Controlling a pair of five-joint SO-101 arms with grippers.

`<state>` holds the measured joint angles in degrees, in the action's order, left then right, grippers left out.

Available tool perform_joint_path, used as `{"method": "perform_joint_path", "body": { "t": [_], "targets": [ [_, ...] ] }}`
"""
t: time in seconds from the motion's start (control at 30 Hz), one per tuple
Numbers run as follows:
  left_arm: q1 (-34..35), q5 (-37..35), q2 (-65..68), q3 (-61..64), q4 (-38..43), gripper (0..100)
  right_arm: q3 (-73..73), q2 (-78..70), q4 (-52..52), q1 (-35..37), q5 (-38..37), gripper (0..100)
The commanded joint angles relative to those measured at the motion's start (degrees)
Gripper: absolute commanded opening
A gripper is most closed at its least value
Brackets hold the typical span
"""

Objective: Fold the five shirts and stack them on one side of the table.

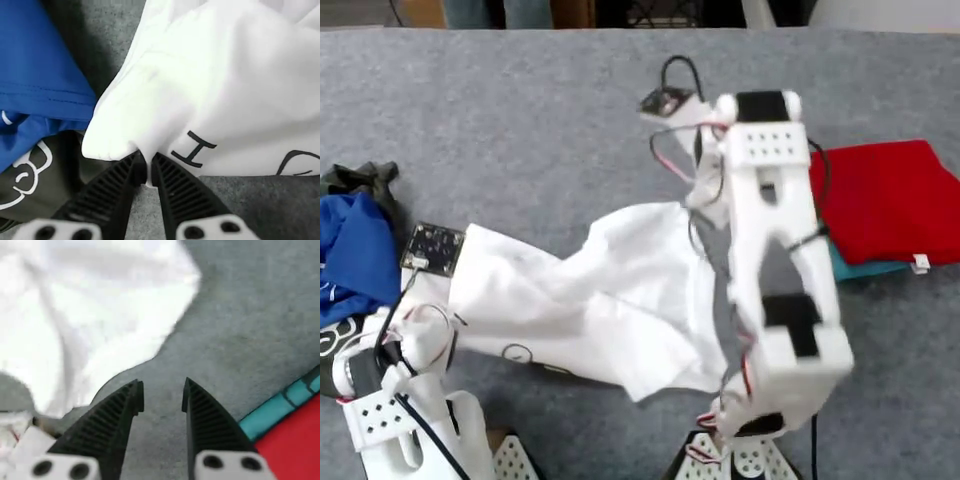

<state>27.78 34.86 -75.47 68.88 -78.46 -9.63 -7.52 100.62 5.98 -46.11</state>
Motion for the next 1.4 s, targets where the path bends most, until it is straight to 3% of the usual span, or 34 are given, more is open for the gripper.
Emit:
{"method": "perform_joint_path", "body": {
  "t": [0.0,0.2,0.37,0.77,0.87,1.13,1.37],
  "targets": [
    [0.4,-2.7,-0.6,-0.3,3.3,3,12.3,12.5,0.5,3.9,-3.8,14.1],
    [0.2,-10.4,-0.5,0.3,7.6,3,32.7,19.8,0.0,11.4,-7.3,14.3],
    [-2.3,-11.0,-0.5,4.8,10.1,3,40.4,19.9,-2.2,17.8,-6.9,14.2],
    [-2.8,-11.0,-0.5,6.7,11.5,3,52.3,19.8,-20.7,23.9,2.4,10.5],
    [-2.8,-11.0,-0.5,6.6,11.5,3,52.6,19.8,-24.3,22.1,4.0,1.0],
    [-2.8,-11.0,-0.5,7.4,11.3,3,44.4,19.7,-25.8,8.8,3.8,1.4],
    [-2.9,-11.1,-0.5,7.3,14.3,3,30.1,8.5,-25.9,0.0,-3.9,1.4]
  ]
}}
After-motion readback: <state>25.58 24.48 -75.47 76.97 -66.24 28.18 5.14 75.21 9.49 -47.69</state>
